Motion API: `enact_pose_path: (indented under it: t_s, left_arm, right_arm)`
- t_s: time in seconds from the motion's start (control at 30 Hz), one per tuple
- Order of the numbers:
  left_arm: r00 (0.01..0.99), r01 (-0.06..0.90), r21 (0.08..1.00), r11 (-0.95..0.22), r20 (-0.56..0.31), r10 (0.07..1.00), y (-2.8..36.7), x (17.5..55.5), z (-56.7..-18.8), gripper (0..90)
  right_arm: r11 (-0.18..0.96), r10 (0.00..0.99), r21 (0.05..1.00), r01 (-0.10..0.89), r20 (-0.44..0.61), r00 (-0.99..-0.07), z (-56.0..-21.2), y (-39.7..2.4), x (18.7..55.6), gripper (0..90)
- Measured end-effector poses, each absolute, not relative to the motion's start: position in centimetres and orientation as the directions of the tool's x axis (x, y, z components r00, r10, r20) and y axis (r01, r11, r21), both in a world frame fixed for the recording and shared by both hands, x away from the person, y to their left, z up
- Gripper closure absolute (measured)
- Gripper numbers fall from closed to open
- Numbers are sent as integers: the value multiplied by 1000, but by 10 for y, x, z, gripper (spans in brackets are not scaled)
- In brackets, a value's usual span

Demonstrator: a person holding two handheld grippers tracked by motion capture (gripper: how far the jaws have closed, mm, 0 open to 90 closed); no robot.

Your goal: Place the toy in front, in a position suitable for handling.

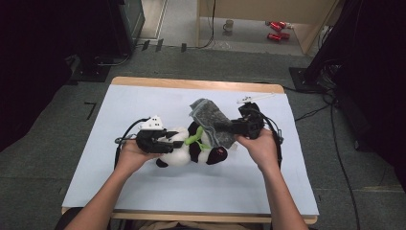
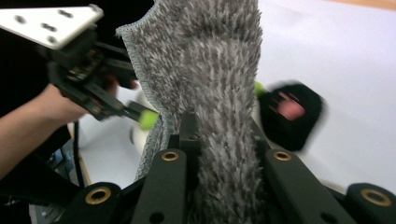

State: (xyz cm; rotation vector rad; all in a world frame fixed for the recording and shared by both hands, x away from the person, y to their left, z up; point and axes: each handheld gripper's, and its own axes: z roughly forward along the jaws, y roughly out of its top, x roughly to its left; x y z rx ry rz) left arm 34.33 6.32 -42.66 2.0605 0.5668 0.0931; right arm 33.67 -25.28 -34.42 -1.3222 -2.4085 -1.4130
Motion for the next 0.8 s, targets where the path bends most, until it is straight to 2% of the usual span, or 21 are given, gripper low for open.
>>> enact_pose_path:
  t_s: [0.2,0.37,0.57,0.63,0.8]
  left_arm:
    - [889,347,840,-417,-153,431,65,343,-428,533]
    - [875,378,840,-389,-186,448,68,346,-429,496]
    - [883,382,841,-384,-209,421,80,343,-423,434]
    - [879,374,833,-408,-179,442,89,342,-422,383]
    - [877,395,829,-396,-211,431,110,343,-429,324]
  right_arm:
    - [268,600,666,697,450,-661,-350,-212,354,774]
    - [339,592,620,708,444,-673,-364,-184,360,774]
    - [377,618,569,731,434,-656,-381,-179,370,774]
    - [369,622,568,735,437,-650,-382,-181,373,774]
    - [364,627,568,739,437,-645,-383,-183,377,773]
